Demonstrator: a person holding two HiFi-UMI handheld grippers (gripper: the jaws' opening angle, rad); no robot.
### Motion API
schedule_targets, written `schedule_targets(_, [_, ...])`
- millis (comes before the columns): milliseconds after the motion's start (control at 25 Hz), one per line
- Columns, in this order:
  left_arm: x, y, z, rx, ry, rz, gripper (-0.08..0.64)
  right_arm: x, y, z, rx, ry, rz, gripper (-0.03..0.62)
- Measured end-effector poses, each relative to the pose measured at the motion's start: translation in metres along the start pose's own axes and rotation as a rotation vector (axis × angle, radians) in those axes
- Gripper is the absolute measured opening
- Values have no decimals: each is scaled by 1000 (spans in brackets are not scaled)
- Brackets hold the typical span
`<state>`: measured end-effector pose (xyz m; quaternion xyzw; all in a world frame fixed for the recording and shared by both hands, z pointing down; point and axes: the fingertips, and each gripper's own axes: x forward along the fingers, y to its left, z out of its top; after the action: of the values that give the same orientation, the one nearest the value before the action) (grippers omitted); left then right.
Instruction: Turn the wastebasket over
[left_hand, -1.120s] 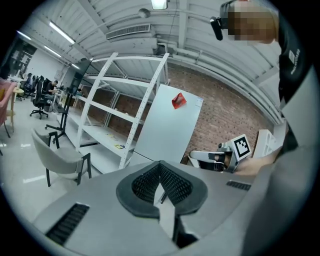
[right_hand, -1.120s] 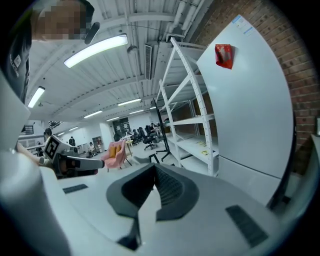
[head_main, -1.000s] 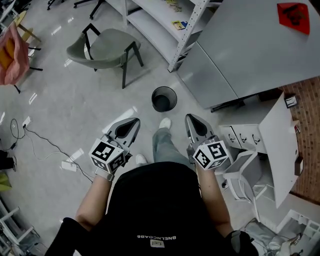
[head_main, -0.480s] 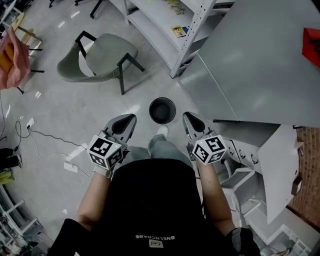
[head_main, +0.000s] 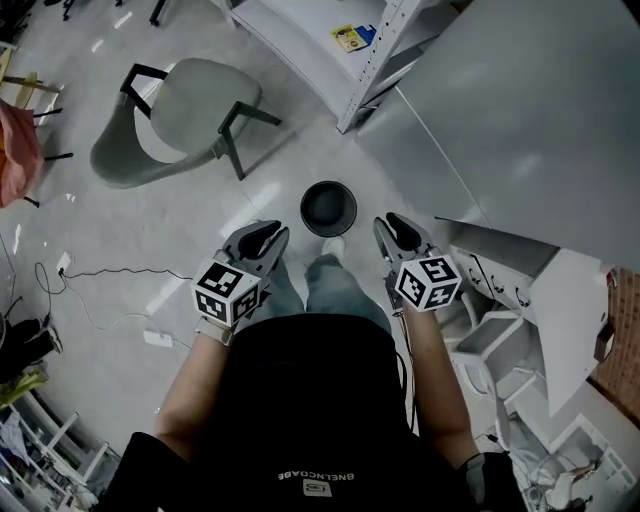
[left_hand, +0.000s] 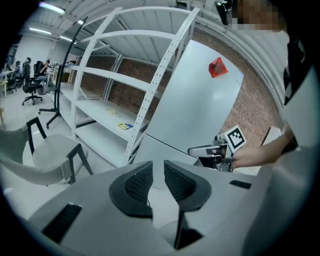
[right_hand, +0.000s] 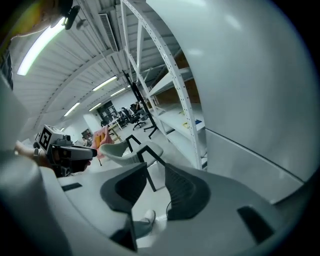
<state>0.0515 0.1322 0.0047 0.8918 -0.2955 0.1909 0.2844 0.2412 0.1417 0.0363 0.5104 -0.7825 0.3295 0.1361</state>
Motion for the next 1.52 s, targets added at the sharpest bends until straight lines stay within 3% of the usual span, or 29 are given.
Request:
schedule_targets(160, [21, 26, -9, -4, 98, -75, 150, 18, -10, -11, 72, 28, -97, 117])
schedule_targets(320, [41, 57, -31, -12, 204, -121, 169, 44, -21, -29, 122, 72, -179, 126])
schedule_targets(480, [72, 89, -66, -39, 305, -151, 182, 74, -38, -60, 171, 130, -209, 126])
schedule_targets(760, [142, 140, -158, -100, 437, -180, 209, 133, -90, -151, 151, 325, -234, 127])
schedule_targets(1040, [219, 173, -259, -140, 544, -183, 212, 195, -150, -243, 162, 452, -226, 147])
schedule_targets(1280, [279, 202, -334, -69, 631, -207, 212, 241, -194, -323, 176, 552, -269, 152])
schedule_targets(1520, [330, 217, -376, -58, 669, -214, 212, 267, -237, -382, 181, 620, -303, 152])
